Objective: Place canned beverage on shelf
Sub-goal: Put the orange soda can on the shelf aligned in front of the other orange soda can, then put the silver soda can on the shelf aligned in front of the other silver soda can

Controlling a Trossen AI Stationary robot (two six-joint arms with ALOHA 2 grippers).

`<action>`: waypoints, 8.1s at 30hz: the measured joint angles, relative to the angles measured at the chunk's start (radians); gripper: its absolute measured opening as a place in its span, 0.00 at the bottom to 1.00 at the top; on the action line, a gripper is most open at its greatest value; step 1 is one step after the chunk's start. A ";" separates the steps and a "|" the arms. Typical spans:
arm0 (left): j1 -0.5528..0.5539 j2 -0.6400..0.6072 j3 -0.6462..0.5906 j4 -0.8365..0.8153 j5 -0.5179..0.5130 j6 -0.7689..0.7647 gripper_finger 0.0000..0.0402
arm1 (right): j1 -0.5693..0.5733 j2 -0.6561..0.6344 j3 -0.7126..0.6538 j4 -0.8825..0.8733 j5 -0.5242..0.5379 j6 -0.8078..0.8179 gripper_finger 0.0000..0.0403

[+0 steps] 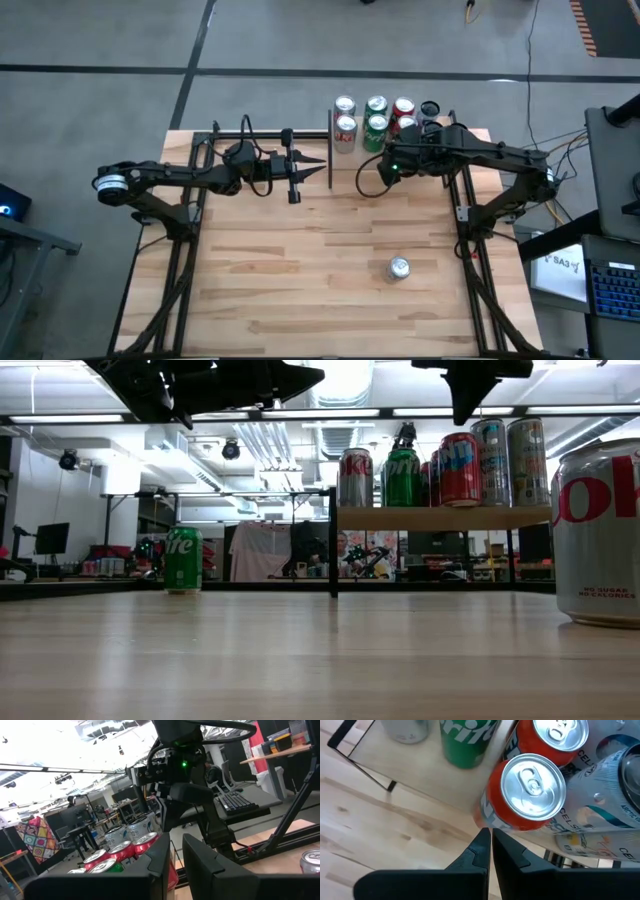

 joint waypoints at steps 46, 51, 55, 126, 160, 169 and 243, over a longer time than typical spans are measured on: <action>0.000 0.000 0.000 -0.008 0.000 0.011 0.09 | -0.036 0.009 -0.037 0.001 0.063 -0.051 0.02; 0.000 0.000 0.000 -0.008 0.000 0.011 0.09 | -0.037 0.009 -0.063 0.000 0.073 -0.051 0.02; 0.000 0.000 0.000 -0.008 0.000 0.011 0.09 | -0.038 0.008 -0.069 -0.001 0.092 -0.051 0.02; -0.003 0.000 0.000 -0.116 0.002 -0.260 0.09 | 0.219 -0.019 -0.042 0.040 0.262 -0.291 0.02; -0.285 -0.106 0.000 -0.756 -0.390 -0.499 0.09 | 0.367 -0.320 -0.584 0.505 -0.289 -0.592 0.02; -0.290 -0.105 0.000 -0.722 -0.390 -0.513 0.09 | 0.375 -0.263 -0.568 0.514 -0.386 -0.551 0.14; -0.291 -0.103 0.000 -0.643 -0.390 -0.479 0.09 | 0.620 0.036 -0.478 0.436 -0.495 -0.250 0.69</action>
